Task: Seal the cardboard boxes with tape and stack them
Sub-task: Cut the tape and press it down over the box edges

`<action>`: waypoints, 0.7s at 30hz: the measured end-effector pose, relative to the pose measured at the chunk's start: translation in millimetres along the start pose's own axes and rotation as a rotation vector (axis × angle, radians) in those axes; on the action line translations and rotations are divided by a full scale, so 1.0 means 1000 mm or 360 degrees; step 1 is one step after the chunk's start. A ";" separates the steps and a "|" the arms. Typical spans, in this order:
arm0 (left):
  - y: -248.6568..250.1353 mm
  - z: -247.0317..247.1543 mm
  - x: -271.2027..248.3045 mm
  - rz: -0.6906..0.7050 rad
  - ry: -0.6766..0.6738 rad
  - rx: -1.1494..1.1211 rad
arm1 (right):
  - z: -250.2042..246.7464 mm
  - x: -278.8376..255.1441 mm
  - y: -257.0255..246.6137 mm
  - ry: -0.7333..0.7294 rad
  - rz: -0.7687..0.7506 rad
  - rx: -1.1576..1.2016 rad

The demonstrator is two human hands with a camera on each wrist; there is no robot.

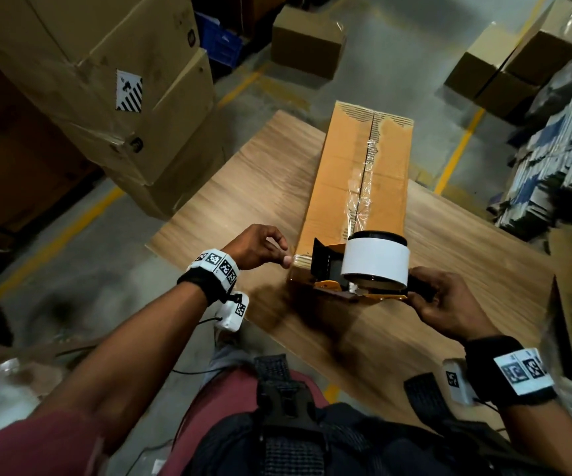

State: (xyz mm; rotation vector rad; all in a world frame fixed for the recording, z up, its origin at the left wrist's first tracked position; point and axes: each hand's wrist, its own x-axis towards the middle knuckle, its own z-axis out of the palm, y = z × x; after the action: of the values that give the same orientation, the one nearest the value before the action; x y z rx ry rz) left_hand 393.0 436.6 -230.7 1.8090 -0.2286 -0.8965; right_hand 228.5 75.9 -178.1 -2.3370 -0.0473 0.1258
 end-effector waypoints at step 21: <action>-0.023 0.045 -0.020 0.0215 0.1138 -0.0288 | -0.012 0.009 -0.014 -0.0177 0.0185 0.0147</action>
State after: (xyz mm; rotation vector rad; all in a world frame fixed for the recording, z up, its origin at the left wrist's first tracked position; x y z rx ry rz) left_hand 343.0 424.0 -248.8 1.8026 0.1802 -0.1347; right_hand 238.9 77.2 -160.4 -2.2384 0.0388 0.3092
